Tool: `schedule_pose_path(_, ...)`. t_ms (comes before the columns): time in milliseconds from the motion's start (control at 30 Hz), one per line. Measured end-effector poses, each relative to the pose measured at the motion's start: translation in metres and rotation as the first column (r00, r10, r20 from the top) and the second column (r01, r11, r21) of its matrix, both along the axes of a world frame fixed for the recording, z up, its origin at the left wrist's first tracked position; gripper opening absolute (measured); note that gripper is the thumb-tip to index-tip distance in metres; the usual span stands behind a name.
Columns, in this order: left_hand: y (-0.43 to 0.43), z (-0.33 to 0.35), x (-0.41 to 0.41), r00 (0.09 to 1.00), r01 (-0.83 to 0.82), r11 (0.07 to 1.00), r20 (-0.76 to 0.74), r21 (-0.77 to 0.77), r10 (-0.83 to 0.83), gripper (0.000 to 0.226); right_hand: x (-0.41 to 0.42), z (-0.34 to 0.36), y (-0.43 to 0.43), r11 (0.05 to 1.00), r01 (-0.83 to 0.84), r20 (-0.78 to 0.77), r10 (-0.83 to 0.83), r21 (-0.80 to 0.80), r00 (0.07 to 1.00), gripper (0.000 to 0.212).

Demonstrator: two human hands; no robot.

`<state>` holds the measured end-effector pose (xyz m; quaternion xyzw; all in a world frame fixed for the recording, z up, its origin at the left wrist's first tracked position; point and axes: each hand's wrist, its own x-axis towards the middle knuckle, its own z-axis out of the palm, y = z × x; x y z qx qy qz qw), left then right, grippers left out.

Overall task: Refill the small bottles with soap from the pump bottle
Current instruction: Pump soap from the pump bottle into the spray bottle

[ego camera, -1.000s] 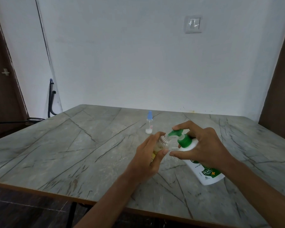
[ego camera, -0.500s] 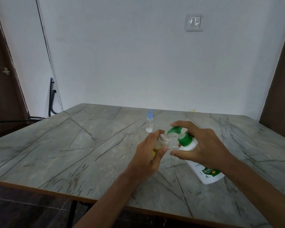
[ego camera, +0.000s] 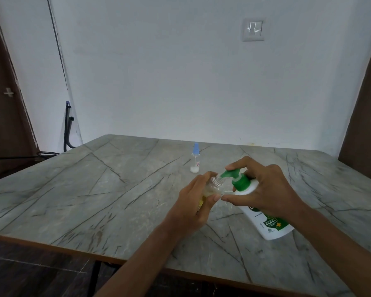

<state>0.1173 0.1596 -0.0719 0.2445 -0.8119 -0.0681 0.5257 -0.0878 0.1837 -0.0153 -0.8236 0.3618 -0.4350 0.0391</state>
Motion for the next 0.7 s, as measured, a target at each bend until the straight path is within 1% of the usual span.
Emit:
schedule_pose_path(133,-0.0009,-0.0006,-0.001,1.0,0.009,1.0,-0.003,-0.009,-0.009,0.037,0.0002,-0.001,-0.0006,1.0,0.013,-0.006,-0.013,0.0,1.0,0.054)
schedule_pose_path(267,-0.002,0.0002,-0.0008,0.999,-0.017,1.0,-0.033,-0.013,0.016,0.04,-0.0001,-0.0034,-0.0027,0.999,0.034,-0.082,-0.035,-0.012,0.996,0.064)
schedule_pose_path(367,-0.0016,0.0016,-0.0012,0.999,-0.014,1.0,-0.043,-0.003,0.014,0.041,-0.0011,-0.0041,-0.0027,0.998,0.053,-0.11,-0.056,-0.03,0.992,0.071)
schedule_pose_path(533,-0.002,0.001,-0.001,0.999,-0.017,1.0,-0.047,-0.007,0.016,0.04,-0.0014,-0.0043,-0.0029,0.999,0.048,-0.112,-0.05,-0.016,0.992,0.066)
schedule_pose_path(700,-0.0017,0.0003,-0.0014,0.999,-0.012,1.0,-0.043,-0.012,0.011,0.04,-0.0012,-0.0029,-0.0024,0.999,0.037,-0.072,-0.038,-0.008,0.997,0.064)
